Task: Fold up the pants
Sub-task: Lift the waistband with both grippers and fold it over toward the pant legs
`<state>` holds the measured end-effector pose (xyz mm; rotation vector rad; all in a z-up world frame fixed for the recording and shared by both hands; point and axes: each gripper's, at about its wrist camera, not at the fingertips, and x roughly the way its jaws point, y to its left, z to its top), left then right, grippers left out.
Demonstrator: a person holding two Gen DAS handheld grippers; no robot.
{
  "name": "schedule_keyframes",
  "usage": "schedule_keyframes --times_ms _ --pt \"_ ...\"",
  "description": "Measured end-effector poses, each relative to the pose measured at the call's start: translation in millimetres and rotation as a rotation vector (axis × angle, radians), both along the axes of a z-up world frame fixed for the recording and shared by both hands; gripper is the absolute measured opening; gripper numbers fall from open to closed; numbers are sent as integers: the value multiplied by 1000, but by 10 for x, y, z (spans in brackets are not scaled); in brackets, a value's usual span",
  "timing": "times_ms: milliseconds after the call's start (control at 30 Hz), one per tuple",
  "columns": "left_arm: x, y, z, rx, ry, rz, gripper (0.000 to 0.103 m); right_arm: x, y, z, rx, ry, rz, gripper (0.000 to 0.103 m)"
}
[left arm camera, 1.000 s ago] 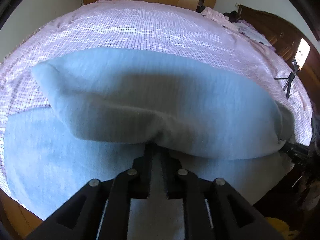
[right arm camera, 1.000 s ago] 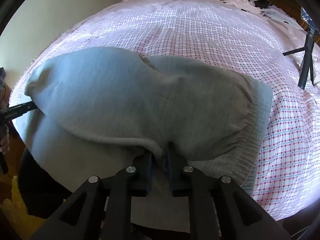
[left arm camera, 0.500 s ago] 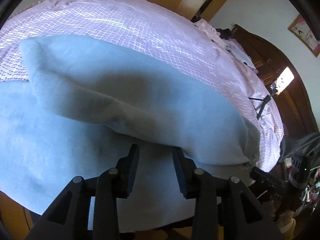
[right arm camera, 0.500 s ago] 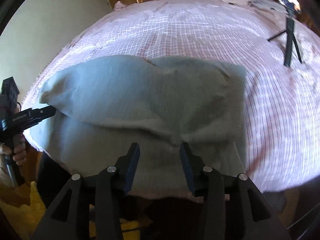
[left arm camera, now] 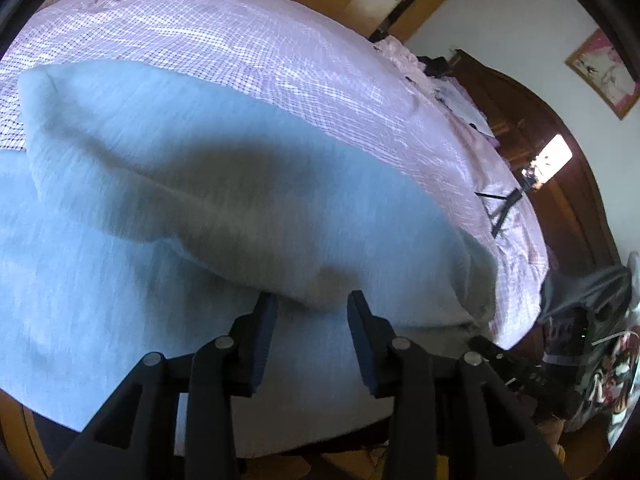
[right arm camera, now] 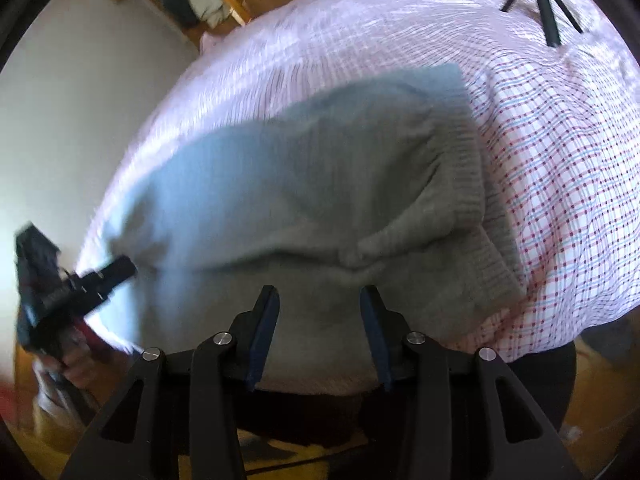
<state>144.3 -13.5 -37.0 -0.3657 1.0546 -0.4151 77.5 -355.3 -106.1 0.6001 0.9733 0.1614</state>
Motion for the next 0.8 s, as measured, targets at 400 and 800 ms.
schedule_keyframes --times_ms 400,800 --pt "235 65 -232 15 44 86 38 173 -430 -224 141 38 -208 36" --pt "115 133 2 -61 -24 73 4 122 -484 -87 142 20 -231 0"
